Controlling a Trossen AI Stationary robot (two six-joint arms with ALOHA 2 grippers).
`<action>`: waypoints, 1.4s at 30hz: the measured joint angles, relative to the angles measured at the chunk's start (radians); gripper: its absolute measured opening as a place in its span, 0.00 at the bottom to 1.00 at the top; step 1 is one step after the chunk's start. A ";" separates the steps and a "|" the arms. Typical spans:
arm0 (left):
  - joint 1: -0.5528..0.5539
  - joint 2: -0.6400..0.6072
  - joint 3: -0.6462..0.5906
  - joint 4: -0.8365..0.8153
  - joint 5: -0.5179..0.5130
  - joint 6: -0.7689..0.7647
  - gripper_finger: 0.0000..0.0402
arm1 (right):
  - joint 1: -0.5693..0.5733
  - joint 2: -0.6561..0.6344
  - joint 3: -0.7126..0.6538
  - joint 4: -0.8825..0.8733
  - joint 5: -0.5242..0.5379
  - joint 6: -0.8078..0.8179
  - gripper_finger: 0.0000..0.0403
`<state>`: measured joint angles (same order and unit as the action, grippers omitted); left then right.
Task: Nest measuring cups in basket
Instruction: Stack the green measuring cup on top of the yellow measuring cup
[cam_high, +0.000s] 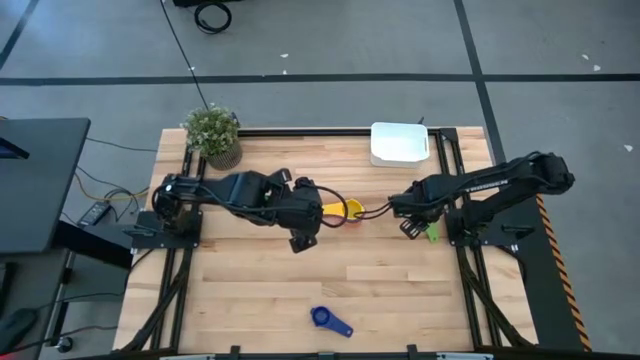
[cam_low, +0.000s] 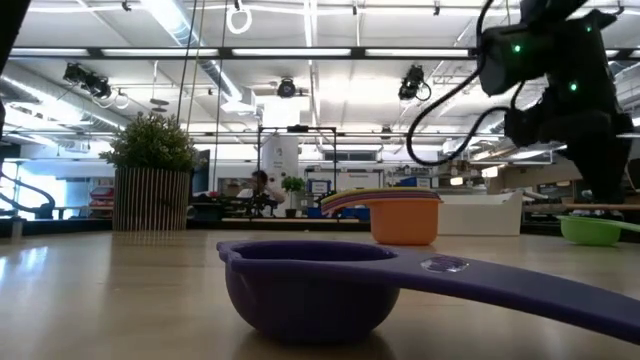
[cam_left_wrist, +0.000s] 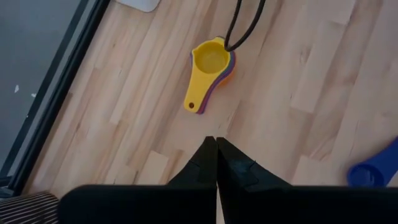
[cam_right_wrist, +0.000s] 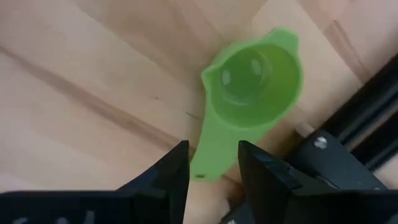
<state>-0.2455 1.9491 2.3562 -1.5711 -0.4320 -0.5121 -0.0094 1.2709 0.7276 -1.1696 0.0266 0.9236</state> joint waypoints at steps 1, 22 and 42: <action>0.000 0.000 0.000 0.000 0.000 0.000 0.01 | -0.006 0.000 -0.013 0.017 0.000 -0.003 0.36; 0.031 0.000 0.000 0.000 0.027 -0.026 0.01 | -0.140 -0.003 -0.211 0.331 0.032 -0.109 0.28; 0.042 0.001 0.000 0.000 0.026 0.067 0.01 | -0.154 0.001 0.126 0.068 0.027 -0.018 0.04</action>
<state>-0.2035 1.9503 2.3562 -1.5711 -0.4057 -0.4455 -0.1631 1.2716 0.8534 -1.1021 0.0539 0.9053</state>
